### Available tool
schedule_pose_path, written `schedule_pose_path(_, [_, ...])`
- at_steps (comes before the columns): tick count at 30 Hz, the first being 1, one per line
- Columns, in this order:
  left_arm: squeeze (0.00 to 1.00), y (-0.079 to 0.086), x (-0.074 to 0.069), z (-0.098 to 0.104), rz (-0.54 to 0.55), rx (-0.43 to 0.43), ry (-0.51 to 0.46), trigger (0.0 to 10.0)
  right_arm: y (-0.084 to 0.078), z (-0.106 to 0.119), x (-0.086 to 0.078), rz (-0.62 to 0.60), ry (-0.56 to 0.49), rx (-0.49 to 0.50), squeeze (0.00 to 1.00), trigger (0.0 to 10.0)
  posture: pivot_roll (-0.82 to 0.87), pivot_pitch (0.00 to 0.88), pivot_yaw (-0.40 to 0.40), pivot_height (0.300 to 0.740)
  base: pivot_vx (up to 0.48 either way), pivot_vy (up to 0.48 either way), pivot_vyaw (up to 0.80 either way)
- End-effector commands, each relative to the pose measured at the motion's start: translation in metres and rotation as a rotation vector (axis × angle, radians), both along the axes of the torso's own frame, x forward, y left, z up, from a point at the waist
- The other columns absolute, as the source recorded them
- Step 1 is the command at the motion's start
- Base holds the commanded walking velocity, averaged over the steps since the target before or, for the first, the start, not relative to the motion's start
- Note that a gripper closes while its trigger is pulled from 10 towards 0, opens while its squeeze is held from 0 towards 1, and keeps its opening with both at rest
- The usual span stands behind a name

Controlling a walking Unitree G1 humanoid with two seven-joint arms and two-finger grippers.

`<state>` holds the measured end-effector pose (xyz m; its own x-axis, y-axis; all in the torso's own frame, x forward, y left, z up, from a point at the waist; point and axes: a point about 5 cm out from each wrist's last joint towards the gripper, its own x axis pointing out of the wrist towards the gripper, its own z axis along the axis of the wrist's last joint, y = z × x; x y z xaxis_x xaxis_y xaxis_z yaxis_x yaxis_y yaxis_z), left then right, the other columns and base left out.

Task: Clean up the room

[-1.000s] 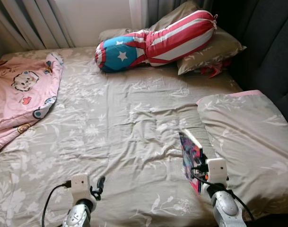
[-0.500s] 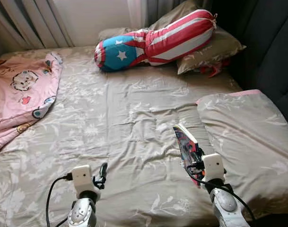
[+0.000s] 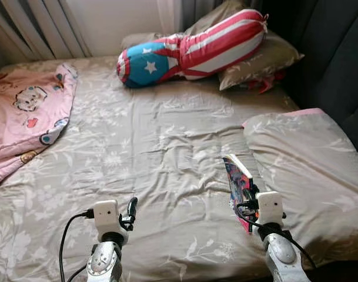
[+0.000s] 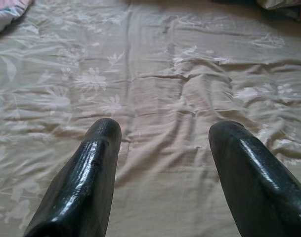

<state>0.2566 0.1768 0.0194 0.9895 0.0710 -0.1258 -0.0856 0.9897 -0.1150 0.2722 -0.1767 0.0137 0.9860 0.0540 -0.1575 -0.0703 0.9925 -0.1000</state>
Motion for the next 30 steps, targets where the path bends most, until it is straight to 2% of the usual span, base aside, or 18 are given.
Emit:
schedule_pose_path(1, [0.0, 0.0024, -0.0047, -0.0033, 0.002, 0.017, 0.027, 10.0, 0.0006, 0.0029, 0.0031, -0.02, -0.004, 0.01, 0.0, 10.0, -0.21, 0.105, 0.018, 0.695, 0.0, 0.0, 0.0])
schedule_pose_path(5, [0.0, 0.0022, -0.0048, -0.0029, -0.002, 0.018, 0.031, 10.0, 0.0013, 0.0041, 0.0032, -0.016, -0.018, 0.007, 0.0, 10.0, -0.22, 0.103, 0.02, 0.665, 0.0, 0.0, 0.0])
schedule_pose_path(18, [0.0, 0.0, -0.003, -0.002, -0.021, 0.024, 0.038, 10.0, 0.0027, 0.0053, 0.0031, -0.029, -0.031, 0.019, 0.0, 10.0, -0.21, 0.102, 0.023, 0.665, 0.0, 0.0, 0.0])
schedule_pose_path(23, [0.0, 0.0022, -0.0021, -0.0021, -0.018, 0.028, 0.042, 10.0, 0.0052, 0.002, 0.004, -0.029, 0.005, 0.034, 0.0, 10.0, -0.21, 0.11, 0.021, 0.655, 0.0, 0.0, 0.0])
schedule_pose_path(25, [0.0, 0.0028, -0.0016, -0.0021, -0.016, 0.028, 0.043, 10.0, 0.006, 0.0061, 0.004, -0.02, -0.038, 0.032, 0.0, 10.0, -0.21, 0.113, 0.02, 0.645, 0.0, 0.0, 0.0])
schedule_pose_path(30, [0.0, 0.0028, -0.0011, -0.0023, -0.014, 0.026, 0.045, 10.0, 0.0056, 0.0058, 0.0043, -0.023, -0.034, 0.029, 0.0, 10.0, -0.2, 0.12, 0.018, 0.645, 0.0, 0.0, 0.0])
